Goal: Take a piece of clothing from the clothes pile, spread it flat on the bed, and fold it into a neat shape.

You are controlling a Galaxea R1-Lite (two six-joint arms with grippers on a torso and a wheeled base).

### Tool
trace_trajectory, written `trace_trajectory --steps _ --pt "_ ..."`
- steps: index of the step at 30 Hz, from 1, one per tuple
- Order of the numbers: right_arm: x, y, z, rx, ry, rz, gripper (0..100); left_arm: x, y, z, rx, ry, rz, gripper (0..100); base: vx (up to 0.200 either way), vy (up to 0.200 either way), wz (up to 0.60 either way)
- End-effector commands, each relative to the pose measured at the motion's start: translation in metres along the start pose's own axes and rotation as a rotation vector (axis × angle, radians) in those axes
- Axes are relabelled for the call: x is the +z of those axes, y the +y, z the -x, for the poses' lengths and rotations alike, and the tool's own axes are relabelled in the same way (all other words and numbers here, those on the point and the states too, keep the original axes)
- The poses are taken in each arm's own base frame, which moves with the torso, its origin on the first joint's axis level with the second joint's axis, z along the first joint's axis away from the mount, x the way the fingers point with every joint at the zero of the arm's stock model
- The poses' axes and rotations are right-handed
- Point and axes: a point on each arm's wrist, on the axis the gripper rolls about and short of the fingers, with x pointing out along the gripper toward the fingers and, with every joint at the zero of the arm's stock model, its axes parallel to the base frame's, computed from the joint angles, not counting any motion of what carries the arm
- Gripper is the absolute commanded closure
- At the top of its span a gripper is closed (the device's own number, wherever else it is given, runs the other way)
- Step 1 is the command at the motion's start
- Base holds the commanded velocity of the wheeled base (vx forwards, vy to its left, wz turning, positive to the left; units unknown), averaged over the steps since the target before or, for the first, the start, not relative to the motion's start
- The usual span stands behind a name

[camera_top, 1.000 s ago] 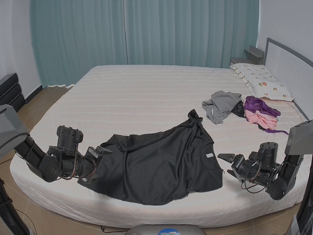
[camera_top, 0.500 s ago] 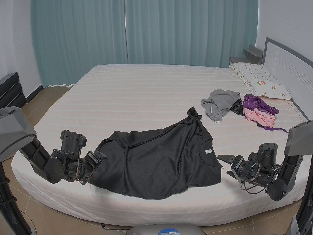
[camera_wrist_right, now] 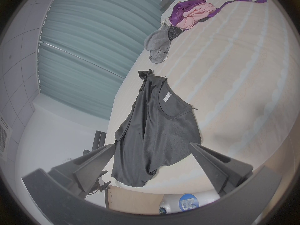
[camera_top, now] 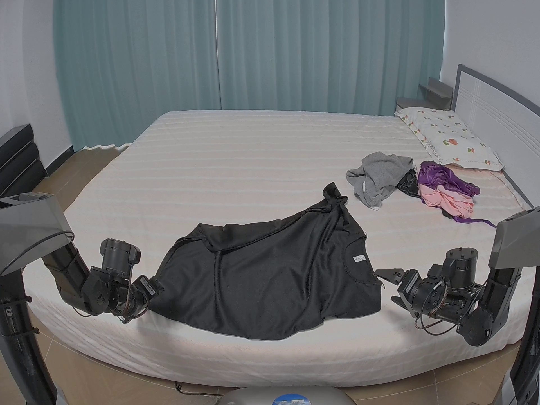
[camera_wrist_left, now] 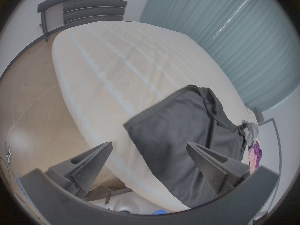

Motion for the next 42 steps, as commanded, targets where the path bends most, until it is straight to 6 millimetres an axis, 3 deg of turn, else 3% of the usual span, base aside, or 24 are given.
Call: trace_trajectory --steps 1,13,21,22,28,31,42 --pt "-0.001 -0.001 -0.001 -0.005 0.004 -0.001 0 0.003 0.009 -0.014 0.036 0.009 0.017 0 0.000 0.000 0.00" --pt "-0.006 -0.007 -0.007 -0.028 0.026 0.023 0 0.005 0.007 -0.039 -0.009 -0.042 0.027 0 0.000 0.000 0.00" --pt "-0.008 -0.008 -0.009 -0.033 0.035 0.033 0 0.006 0.006 -0.042 -0.016 -0.050 0.020 0 0.000 0.000 0.00" --pt "-0.008 -0.008 -0.009 -0.035 0.036 0.034 0 0.007 0.007 -0.042 -0.020 -0.055 0.022 100 0.000 0.000 0.00" --pt "-0.015 -0.015 -0.012 -0.070 0.075 0.050 0 0.006 0.009 -0.031 -0.020 -0.069 0.020 100 0.000 0.000 0.00" --pt "-0.020 -0.016 -0.018 -0.081 0.099 0.055 0 0.010 0.006 -0.016 -0.042 -0.092 0.026 100 0.000 0.000 0.00" --pt "0.005 -0.010 -0.052 -0.155 0.108 0.083 0 0.029 0.005 0.008 -0.083 -0.159 0.058 100 0.000 0.000 0.00"
